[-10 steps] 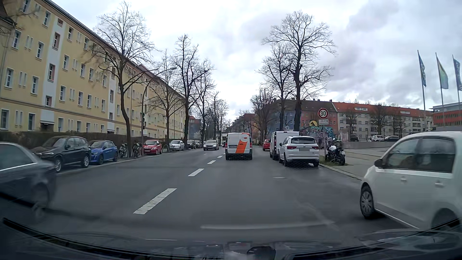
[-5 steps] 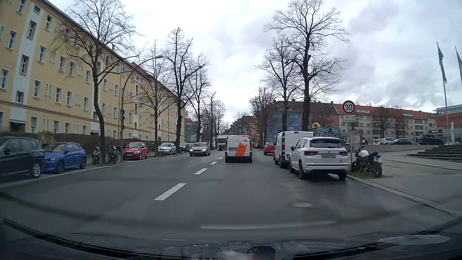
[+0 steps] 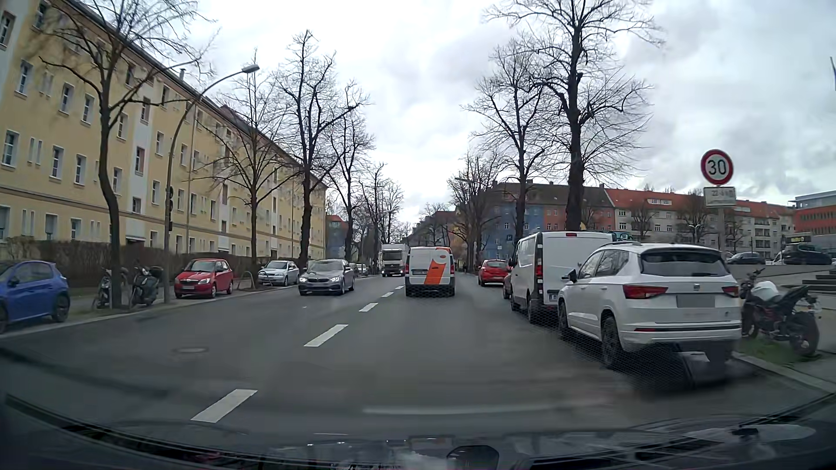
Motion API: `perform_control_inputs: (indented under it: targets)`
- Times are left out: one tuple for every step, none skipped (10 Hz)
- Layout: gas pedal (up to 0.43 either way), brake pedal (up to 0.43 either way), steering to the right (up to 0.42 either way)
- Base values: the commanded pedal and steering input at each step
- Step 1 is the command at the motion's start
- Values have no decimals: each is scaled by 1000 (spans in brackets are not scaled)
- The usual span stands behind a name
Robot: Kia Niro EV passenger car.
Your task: Follow the waypoints while adhering to traffic rules and regulations
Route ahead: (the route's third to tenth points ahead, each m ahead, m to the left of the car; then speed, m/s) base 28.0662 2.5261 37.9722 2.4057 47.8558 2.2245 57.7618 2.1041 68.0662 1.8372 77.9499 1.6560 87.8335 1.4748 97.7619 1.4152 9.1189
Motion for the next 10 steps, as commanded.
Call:
perform_control_inputs:
  targets:
    - [67, 12, 8]
    - [79, 12, 8]
    - [79, 12, 7]
    - [79, 12, 6]
    - [87, 12, 6]
    - [87, 12, 6]
    - [87, 12, 5]
    - [110, 12, 5]
    - [110, 12, 4]
    - [110, 12, 3]
